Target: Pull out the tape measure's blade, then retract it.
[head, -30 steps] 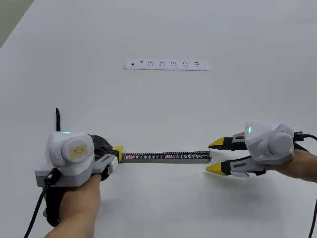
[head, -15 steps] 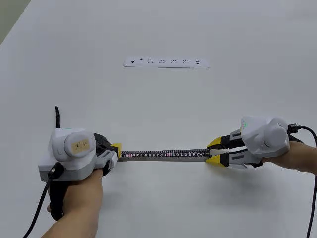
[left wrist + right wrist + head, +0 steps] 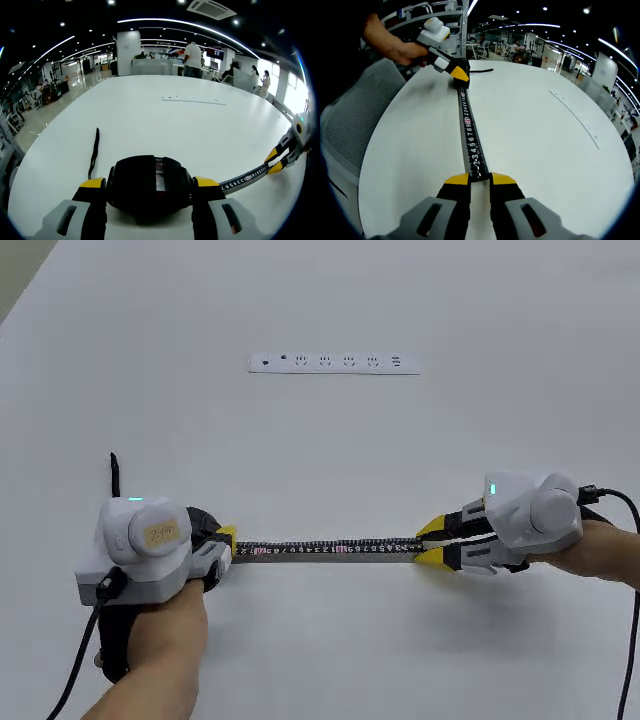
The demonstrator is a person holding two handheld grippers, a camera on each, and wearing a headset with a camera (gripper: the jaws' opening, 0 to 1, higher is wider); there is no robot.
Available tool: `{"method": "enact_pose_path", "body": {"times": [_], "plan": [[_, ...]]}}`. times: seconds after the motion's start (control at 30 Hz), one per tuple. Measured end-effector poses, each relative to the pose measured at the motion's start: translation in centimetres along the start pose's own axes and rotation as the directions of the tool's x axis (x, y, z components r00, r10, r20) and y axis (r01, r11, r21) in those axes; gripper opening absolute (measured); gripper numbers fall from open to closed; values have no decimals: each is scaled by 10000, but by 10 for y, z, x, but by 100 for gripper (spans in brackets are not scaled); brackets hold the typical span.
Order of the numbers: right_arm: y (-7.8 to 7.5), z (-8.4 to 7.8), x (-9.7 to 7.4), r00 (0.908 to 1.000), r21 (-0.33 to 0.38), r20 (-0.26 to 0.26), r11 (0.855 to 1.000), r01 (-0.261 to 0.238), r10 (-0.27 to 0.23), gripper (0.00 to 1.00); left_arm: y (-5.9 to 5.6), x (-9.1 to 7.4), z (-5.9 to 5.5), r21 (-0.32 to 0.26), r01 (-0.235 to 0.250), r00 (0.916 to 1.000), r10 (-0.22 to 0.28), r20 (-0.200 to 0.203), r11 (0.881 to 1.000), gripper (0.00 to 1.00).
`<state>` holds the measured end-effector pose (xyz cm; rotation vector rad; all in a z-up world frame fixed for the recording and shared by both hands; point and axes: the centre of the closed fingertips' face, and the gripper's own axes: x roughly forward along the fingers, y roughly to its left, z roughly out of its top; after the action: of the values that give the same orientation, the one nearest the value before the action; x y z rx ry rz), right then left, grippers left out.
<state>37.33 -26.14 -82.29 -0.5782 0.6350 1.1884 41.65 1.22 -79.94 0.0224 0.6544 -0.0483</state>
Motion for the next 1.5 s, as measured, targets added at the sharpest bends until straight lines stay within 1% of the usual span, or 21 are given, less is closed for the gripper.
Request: {"method": "enact_pose_path", "body": {"times": [0.13, 0.47, 0.8, 1.0, 1.5], "plan": [[-1, 0, 0, 10000, -3, -1, 10000, 27, -27, 13, 0, 0, 0, 188, -8, 10000, 8, -18, 9998, 65], [-3, 0, 0, 10000, -149, -63, 9999, 74, -75, 12, 1, 0, -2, 295, 14, 9997, -7, -241, 9996, 62], [-4, 0, 0, 9999, -178, -104, 9998, 113, -115, 12, 2, 0, -2, 266, 72, 9993, -62, -367, 9996, 61], [-4, 0, 0, 9999, -157, -104, 9998, 127, -128, 12, 2, 1, -2, 156, 85, 9991, -79, -406, 9998, 61], [-2, 3, 2, 10000, -155, -60, 9999, 58, -59, 12, 2, -1, -3, 133, 196, 9988, -190, -451, 9997, 61]]}}
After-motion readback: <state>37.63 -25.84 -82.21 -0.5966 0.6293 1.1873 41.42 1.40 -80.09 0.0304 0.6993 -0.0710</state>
